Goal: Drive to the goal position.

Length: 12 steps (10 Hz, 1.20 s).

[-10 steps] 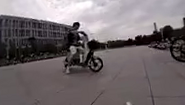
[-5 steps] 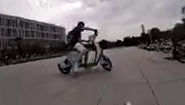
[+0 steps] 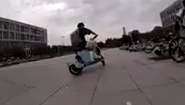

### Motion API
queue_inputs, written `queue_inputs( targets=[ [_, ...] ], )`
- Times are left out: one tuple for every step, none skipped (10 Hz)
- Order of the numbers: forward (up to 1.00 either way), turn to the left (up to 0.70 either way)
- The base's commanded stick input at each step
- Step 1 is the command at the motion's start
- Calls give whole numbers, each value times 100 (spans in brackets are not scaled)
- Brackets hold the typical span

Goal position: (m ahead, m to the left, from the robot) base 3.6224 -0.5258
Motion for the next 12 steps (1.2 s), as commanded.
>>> queue_inputs(
  targets=[
    [70, 0],
    [70, 0],
    [70, 0],
    [70, 0],
    [70, 0],
    [70, 0],
    [70, 0],
    [70, 0],
    [70, 0],
    [70, -25],
    [70, -35],
    [70, -35]
  ],
)
